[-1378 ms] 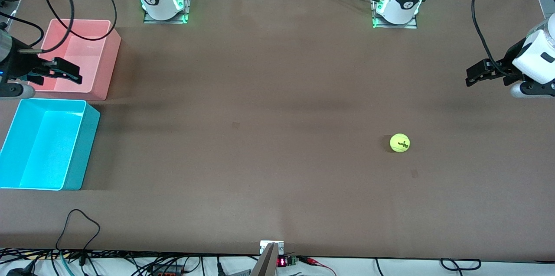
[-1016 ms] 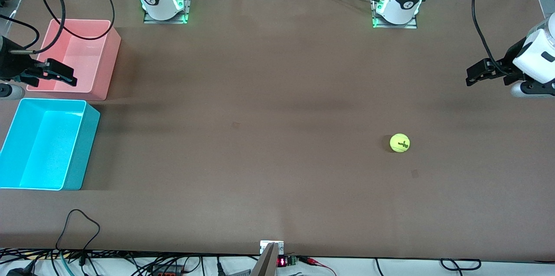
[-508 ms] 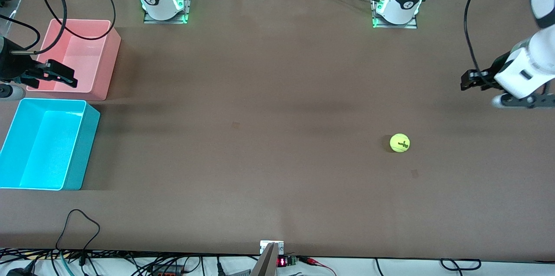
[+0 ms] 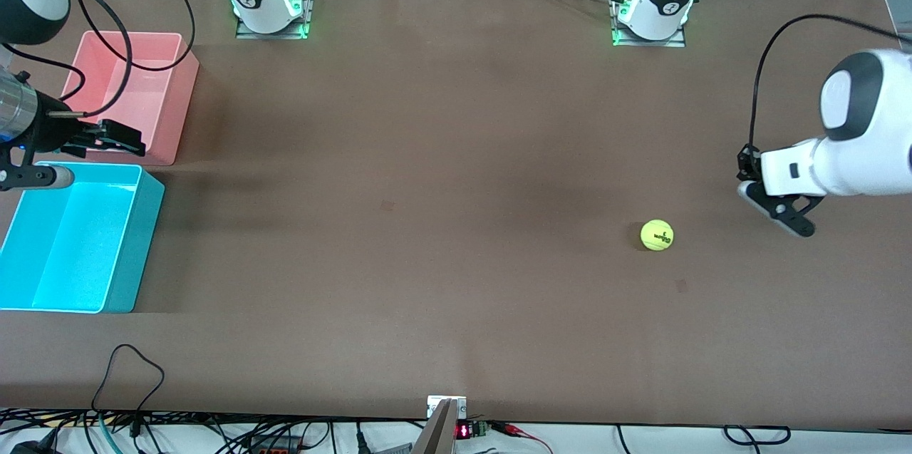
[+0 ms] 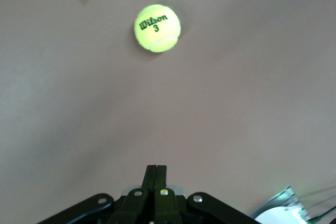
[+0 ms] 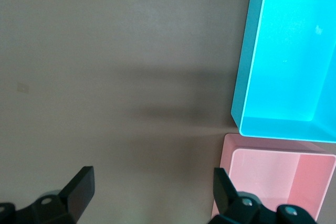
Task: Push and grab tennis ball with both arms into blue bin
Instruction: 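Lower the left gripper down beside the yellow tennis ball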
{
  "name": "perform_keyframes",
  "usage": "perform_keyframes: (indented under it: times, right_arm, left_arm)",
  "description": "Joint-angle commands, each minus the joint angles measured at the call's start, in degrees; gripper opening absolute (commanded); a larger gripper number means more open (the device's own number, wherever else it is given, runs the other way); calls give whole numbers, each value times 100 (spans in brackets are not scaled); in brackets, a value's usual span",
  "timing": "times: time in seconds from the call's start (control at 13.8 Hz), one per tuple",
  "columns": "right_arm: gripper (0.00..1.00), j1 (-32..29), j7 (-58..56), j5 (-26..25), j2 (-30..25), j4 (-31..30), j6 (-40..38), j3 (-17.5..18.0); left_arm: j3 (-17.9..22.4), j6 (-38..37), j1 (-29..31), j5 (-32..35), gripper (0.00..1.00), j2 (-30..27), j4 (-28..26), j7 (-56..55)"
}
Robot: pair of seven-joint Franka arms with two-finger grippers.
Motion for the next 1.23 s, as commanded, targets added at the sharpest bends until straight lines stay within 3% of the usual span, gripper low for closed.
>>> perform_keyframes:
  times: [0.0, 0.58, 0.87, 1.16]
  right_arm:
    - [100, -63, -17, -62, -14, -4, -129, 32]
    - [100, -80, -17, -44, 82, 5, -112, 32]
    - [100, -89, -17, -53, 310, -4, 2, 32]
    - [100, -71, -17, -53, 434, 14, -23, 32]
  left_arm:
    - [-33, 529, 181, -13, 0, 478, 16, 1063]
    - [-24, 2419, 295, 5, 0, 1560, 8, 4359]
    - [-6, 3218, 295, 302, 0, 1578, -317, 4564]
    - [-6, 3440, 277, 620, 0, 1596, -432, 4564]
